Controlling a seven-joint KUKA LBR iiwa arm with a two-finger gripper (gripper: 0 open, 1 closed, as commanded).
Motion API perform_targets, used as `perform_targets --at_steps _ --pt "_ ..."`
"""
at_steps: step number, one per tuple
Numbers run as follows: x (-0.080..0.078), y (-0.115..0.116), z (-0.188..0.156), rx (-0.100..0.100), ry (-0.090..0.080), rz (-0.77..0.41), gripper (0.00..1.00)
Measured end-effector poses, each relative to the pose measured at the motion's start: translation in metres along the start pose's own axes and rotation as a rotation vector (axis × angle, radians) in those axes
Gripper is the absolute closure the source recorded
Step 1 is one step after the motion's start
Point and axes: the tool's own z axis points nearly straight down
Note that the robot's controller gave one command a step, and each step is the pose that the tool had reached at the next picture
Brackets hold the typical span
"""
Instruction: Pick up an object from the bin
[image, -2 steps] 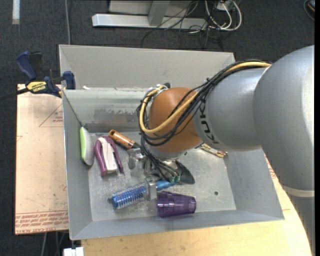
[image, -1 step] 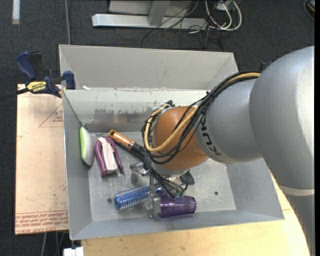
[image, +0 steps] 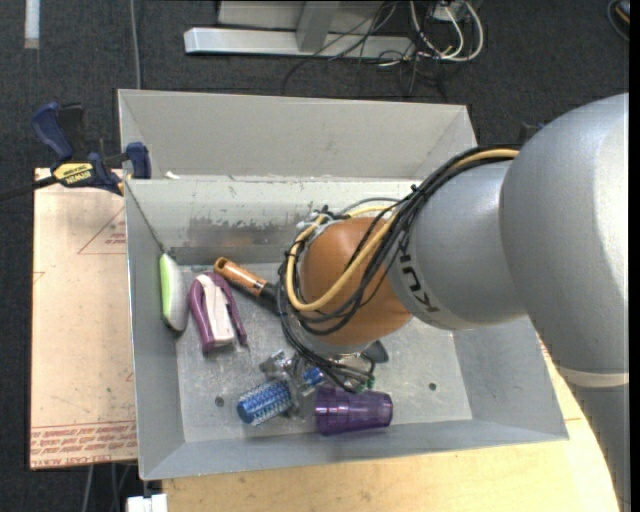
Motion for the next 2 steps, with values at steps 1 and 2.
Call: perform_targets --at_steps 1,2 --pt "0.0 0.0 0.0 0.0 0.0 0.0 1.0" --pt "0.02 0.011 0.0 -0.001 -0.004 -0.012 1.0"
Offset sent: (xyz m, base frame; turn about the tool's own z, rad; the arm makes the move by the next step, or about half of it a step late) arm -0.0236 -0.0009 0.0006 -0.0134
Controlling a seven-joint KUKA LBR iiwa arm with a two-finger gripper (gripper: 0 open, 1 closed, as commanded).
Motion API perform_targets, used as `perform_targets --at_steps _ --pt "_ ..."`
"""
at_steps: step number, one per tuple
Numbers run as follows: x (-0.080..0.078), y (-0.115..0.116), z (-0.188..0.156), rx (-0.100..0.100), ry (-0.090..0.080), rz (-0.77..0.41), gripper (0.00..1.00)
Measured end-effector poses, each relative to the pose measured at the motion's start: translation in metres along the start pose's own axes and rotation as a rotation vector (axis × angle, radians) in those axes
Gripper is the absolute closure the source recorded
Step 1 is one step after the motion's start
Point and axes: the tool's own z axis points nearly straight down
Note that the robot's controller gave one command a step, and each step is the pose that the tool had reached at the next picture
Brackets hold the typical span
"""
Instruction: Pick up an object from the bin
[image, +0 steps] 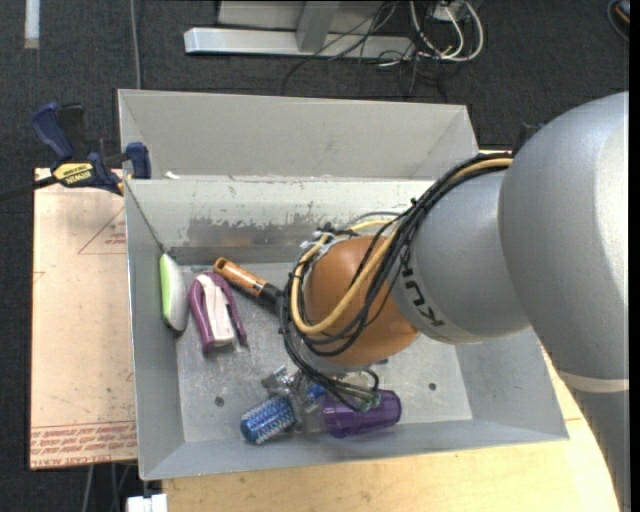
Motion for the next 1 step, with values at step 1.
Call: perform_targets --at_steps 1 --pt "-0.0002 -0.0009 0.0 0.0 0.0 0.012 1.0"
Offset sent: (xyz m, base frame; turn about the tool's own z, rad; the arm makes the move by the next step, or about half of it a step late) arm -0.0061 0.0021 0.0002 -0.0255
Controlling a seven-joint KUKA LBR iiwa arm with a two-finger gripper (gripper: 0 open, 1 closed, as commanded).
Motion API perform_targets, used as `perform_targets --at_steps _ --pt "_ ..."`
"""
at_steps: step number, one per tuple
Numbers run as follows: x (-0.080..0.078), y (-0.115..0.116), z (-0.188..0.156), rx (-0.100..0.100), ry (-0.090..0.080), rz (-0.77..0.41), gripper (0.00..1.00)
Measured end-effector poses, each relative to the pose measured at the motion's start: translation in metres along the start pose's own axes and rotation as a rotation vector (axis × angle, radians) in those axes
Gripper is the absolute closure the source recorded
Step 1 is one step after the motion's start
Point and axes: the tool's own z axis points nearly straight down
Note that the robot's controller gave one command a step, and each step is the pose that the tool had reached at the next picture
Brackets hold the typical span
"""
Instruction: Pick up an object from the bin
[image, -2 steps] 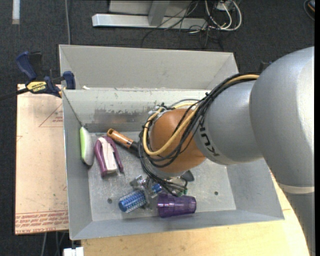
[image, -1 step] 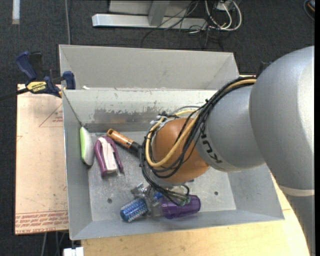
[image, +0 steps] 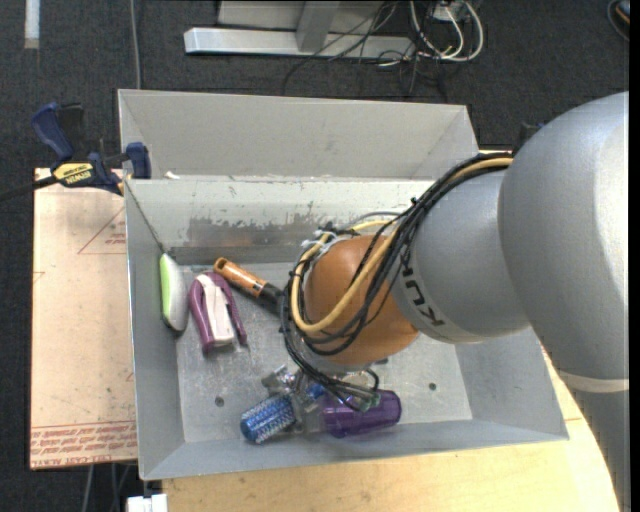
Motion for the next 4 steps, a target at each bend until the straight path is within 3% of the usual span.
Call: perform_targets --at_steps 3,4 --pt "0.005 0.003 -0.001 0.003 -0.013 -0.079 1.0" --pt "0.008 -0.008 0.0 0.001 -0.014 -0.083 1.0"
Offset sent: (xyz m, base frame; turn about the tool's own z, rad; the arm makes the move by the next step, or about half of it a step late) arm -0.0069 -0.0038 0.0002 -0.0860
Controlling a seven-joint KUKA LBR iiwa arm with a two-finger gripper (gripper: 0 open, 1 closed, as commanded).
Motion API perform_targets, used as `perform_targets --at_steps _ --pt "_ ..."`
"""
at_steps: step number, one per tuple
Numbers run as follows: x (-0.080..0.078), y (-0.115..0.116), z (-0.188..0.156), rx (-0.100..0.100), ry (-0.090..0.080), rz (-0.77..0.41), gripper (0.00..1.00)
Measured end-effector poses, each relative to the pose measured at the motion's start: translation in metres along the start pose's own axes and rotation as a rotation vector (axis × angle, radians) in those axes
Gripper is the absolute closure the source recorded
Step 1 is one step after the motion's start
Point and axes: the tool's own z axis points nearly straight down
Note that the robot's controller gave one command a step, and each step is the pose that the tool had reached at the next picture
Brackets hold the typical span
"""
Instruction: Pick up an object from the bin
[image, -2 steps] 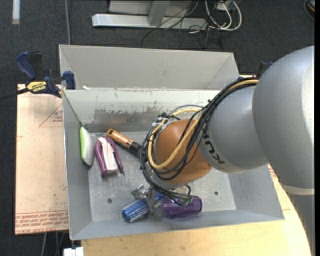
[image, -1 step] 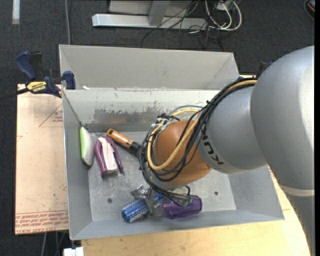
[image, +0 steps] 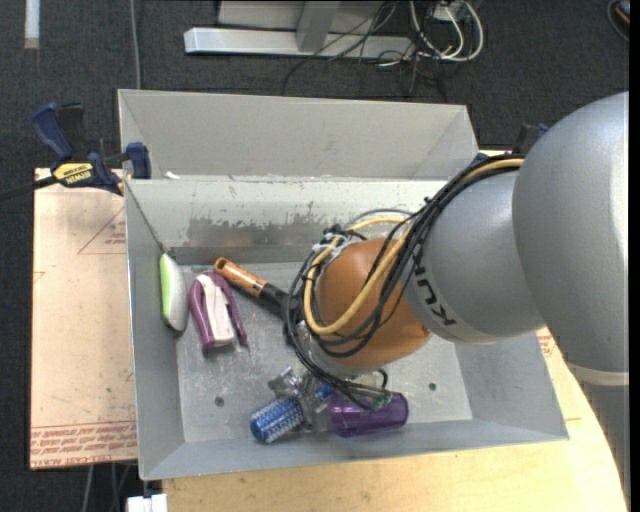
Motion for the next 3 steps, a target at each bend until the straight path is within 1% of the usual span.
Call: perform_targets --at_steps 1,2,3 --pt "-0.0087 0.0034 0.0008 0.0 0.0 0.002 1.0" --pt "-0.0086 0.0034 0.0008 0.0 0.0 0.003 1.0" --pt "-0.0149 0.0036 0.0013 -0.001 0.0 0.004 1.0"
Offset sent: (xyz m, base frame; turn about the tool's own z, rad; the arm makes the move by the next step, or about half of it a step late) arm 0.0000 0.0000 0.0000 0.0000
